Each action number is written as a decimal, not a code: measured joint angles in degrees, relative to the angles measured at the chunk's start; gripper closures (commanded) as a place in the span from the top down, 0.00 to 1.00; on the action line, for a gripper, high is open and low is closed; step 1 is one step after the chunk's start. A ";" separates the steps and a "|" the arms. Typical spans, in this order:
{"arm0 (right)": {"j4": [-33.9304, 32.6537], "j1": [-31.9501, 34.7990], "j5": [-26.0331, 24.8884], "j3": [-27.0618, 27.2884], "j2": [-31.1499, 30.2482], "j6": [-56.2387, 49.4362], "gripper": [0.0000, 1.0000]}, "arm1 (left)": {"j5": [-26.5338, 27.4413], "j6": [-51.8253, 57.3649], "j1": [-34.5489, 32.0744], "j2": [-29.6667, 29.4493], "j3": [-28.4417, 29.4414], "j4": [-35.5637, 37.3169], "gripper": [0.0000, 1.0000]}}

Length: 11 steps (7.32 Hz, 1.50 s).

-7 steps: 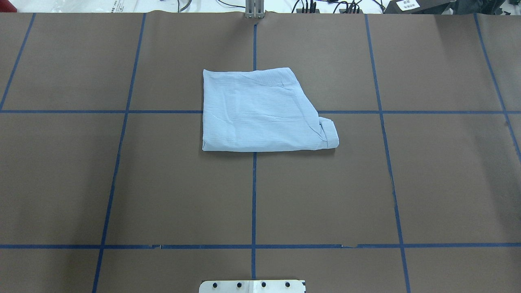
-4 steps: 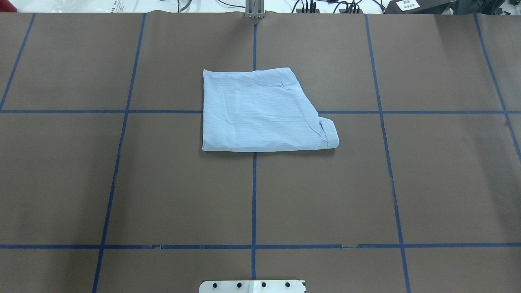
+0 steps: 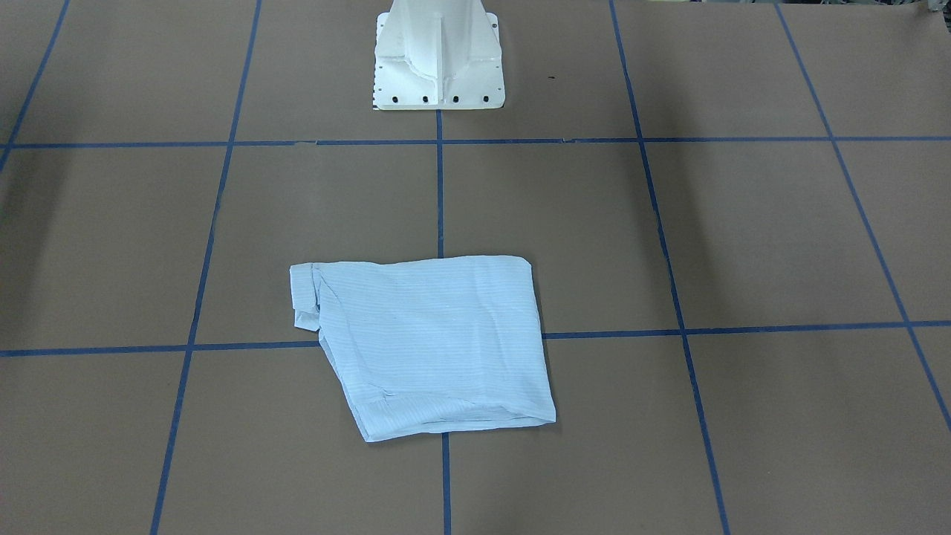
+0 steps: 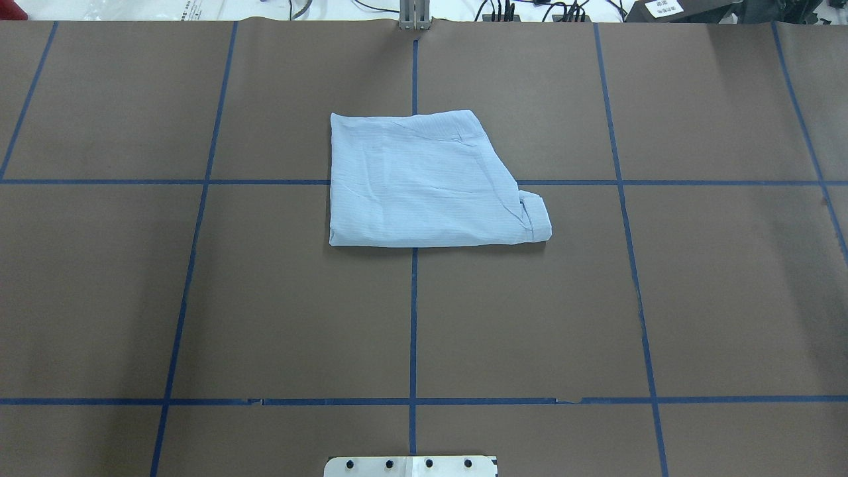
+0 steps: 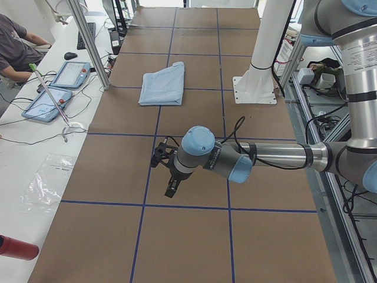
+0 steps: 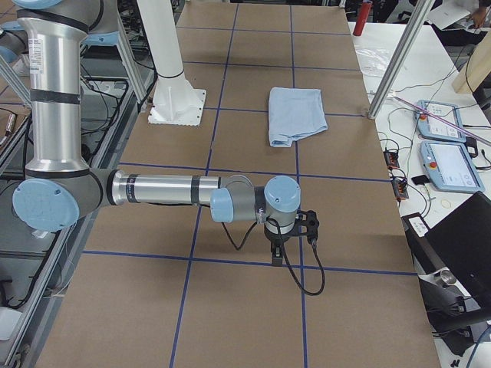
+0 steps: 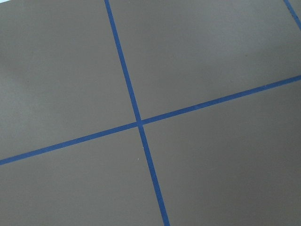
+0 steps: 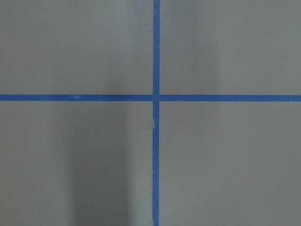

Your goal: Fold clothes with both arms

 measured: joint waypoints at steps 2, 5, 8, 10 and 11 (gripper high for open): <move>-0.02 -0.98 0.69 -0.02 0.10 0.05 1.00 | -0.09 0.00 0.00 0.11 0.20 -0.14 1.00; -0.02 -1.53 0.82 -0.01 0.16 0.08 1.00 | 0.10 0.00 0.01 0.19 0.48 -0.29 1.00; 0.12 -1.58 0.65 0.07 -0.01 0.09 1.00 | 1.74 0.06 -0.01 0.15 0.51 -0.31 1.00; 0.15 -1.58 0.74 0.14 -0.22 0.09 1.00 | 4.84 0.01 -0.01 -0.10 0.09 -0.31 1.00; 0.18 -1.58 0.74 0.16 -0.24 0.09 1.00 | 5.36 0.04 -0.01 -0.18 0.04 -0.31 1.00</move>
